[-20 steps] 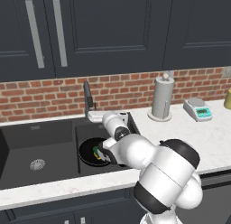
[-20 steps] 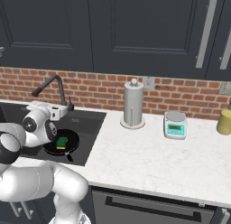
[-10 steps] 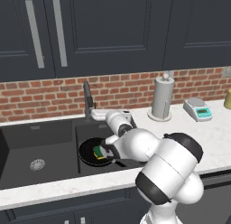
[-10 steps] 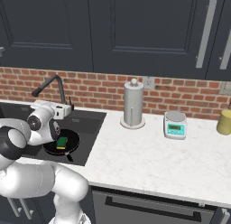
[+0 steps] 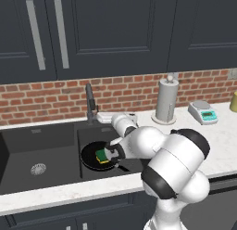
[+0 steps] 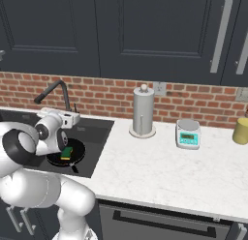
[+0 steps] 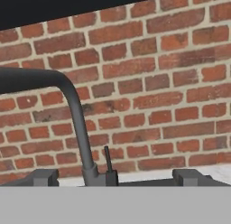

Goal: Pick the pan and sponge and place them into the sink. Then turn on the water.

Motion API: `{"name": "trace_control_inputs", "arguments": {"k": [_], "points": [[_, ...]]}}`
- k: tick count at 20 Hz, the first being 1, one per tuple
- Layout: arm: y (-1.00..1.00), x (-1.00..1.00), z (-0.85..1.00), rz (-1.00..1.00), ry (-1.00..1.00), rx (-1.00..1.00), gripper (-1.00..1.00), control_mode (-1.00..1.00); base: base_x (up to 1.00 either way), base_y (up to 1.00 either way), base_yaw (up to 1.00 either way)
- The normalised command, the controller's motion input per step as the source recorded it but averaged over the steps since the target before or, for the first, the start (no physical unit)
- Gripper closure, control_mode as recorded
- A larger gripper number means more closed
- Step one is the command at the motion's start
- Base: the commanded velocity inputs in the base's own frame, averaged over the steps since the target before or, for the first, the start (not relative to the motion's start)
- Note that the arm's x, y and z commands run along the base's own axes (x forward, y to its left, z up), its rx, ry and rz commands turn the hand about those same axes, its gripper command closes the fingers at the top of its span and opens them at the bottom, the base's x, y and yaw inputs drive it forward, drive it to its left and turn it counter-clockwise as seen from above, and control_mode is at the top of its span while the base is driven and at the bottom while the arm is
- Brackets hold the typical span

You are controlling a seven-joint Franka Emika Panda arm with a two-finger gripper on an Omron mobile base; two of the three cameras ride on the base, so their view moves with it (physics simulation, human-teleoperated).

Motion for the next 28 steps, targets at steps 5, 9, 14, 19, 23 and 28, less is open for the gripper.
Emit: {"name": "trace_control_inputs", "arguments": {"k": [5, 9, 14, 19, 23, 28], "points": [[0.0, 0.05, -0.01, 0.0, 0.0, 0.0, -1.0, -1.0, 0.0, 0.0, 0.0], [0.0, 0.02, -0.01, 0.0, 0.0, 0.0, -1.0, -1.0, 0.0, 0.0, 0.0], [0.0, 0.07, 0.0, 0.0, 0.0, 0.0, -1.0, -1.0, 0.0, 0.0, 0.0], [0.0, 0.18, 0.0, 0.0, 0.0, 0.0, -1.0, -1.0, 0.0, 0.0, 0.0], [0.0, 0.24, 0.0, 0.0, 0.0, 0.0, -1.0, -1.0, 0.0, 0.0, 0.0], [0.0, 0.14, 0.0, 0.0, 0.0, 0.0, -1.0, -1.0, 0.0, 0.0, 0.0]]}}
